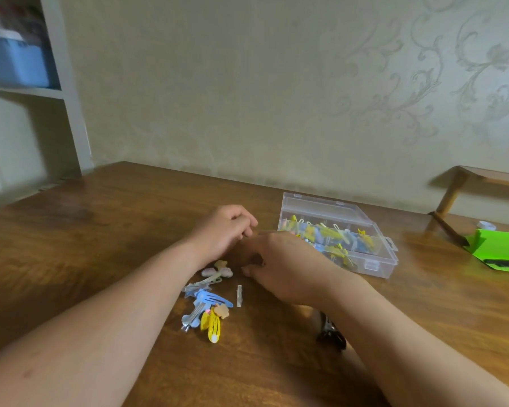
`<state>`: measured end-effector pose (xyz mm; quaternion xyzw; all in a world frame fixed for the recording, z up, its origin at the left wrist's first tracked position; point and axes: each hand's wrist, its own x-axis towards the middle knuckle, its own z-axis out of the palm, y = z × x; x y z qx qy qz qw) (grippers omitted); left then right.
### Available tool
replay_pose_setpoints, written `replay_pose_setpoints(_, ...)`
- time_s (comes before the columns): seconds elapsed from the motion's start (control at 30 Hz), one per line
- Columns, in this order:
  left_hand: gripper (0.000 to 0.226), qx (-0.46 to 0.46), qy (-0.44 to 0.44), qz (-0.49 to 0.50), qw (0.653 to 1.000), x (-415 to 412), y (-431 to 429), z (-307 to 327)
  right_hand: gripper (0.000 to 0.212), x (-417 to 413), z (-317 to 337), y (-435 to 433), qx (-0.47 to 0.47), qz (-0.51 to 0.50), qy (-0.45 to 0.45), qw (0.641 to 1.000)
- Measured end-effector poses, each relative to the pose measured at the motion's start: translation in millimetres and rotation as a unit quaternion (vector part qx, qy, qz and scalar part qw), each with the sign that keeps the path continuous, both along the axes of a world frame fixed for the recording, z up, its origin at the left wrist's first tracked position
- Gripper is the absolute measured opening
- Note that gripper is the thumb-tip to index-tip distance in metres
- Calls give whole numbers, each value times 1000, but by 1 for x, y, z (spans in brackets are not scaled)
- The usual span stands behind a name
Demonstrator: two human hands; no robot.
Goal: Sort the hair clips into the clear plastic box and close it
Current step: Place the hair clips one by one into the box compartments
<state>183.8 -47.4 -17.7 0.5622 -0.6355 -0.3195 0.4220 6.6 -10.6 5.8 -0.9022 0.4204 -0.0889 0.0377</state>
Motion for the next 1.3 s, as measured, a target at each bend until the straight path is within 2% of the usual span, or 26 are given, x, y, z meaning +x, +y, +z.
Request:
replay_pose_setpoints(0.1, 22, 0, 2, 3, 1000, -1, -5, 0, 16, 2, 7, 2, -8, -21, 36, 999)
replay_pose_setpoints(0.27, 25, 20, -6, 5, 1000, -2, -5, -1, 11, 21, 24, 15, -59, -23, 146, 987)
replay_pose_setpoints(0.37, 19, 17, 42, -17, 999, 0, 1, 1, 11, 40, 44, 19, -20, -49, 219, 974)
replay_pose_setpoints(0.43, 16, 17, 74, -33, 997, 1, 5, 3, 25, 51, 52, 19, 4, -67, 242, 968)
replay_pose_setpoints(0.5, 21, 16, 99, -34, 994, 4, 6, 4, 33, 58, 53, 18, 12, -67, 265, 962)
replay_pose_setpoints(0.63, 18, 14, 105, -14, 994, 8, 4, 3, 41, 69, 58, 13, 33, -53, 328, 943)
replay_pose_setpoints(0.83, 28, 21, 110, 14, 994, 10, -1, 2, 34, 80, 60, 11, 43, -23, 379, 924)
replay_pose_setpoints(0.97, 35, 54, 109, 44, 992, 6, -4, 3, 38, 77, 46, 13, 21, -43, 348, 936)
replay_pose_setpoints(1.13, 34, 36, 91, 35, 995, 7, -6, 0, 17, 47, 38, 23, -31, -25, 211, 977)
replay_pose_setpoints(1.3, 35, 14, 67, 33, 997, 7, -3, -1, 18, 16, 30, 31, -23, -93, 121, 988)
